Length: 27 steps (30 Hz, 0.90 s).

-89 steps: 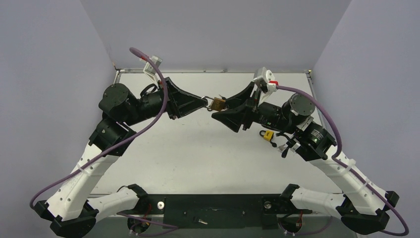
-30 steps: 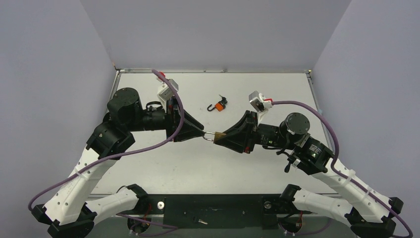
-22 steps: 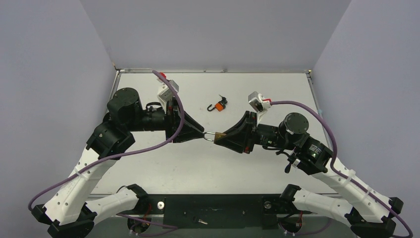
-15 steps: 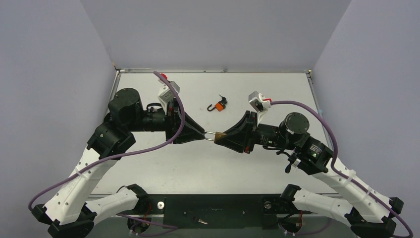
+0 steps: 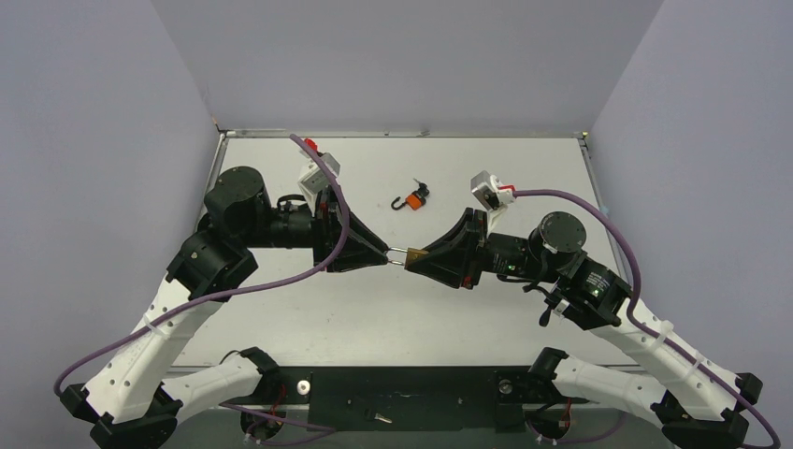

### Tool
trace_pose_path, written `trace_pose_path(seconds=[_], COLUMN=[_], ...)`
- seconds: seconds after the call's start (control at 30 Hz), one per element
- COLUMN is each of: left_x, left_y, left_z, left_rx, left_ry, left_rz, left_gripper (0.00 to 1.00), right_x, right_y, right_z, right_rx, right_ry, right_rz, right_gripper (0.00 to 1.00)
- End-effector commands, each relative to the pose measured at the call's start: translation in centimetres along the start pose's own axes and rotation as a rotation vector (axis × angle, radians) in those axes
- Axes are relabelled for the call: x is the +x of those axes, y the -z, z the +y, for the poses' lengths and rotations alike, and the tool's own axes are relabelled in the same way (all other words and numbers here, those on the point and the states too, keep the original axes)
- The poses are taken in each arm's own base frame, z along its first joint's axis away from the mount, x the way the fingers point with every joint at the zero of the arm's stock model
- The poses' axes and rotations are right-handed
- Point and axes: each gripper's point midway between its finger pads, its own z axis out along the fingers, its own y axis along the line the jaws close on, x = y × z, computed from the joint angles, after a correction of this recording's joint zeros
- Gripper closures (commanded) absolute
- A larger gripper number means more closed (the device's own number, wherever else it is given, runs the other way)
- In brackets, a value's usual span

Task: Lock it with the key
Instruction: Lock the lock.

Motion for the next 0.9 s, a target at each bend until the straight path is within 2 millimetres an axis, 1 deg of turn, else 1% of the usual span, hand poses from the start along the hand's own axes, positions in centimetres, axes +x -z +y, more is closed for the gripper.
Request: trace_pose_path(seconds=[0.0, 0.37, 0.7, 0.87], left_x=[-0.72, -0.56, -0.62, -0.61], left_y=[-0.21, -0.48, -0.50, -0.52], left_z=[-0.69, -0.54, -0.74, -0.83], left_rx=[0.039, 0.042, 0.047, 0.049], left_ry=[-0.038, -0.033, -0.036, -0.034], left_rz=[-0.023, -0.015, -0.018, -0.020], left_gripper=[0.71, 0.73, 0.81, 0.83], right_x=[-3.72, -4.18, -3.97, -3.86], right_y=[0.68, 1.00, 0.82, 0.70], right_z=[2.40, 2.88, 2.59, 2.44], right_rx=[-0.056, -0.064, -0.058, -0.055], right_ry=[0.068, 0.076, 0.074, 0.072], right_rz=[-0.113, -0.125, -0.119, -0.115], right_gripper=[1.00, 1.00, 1.00, 1.00])
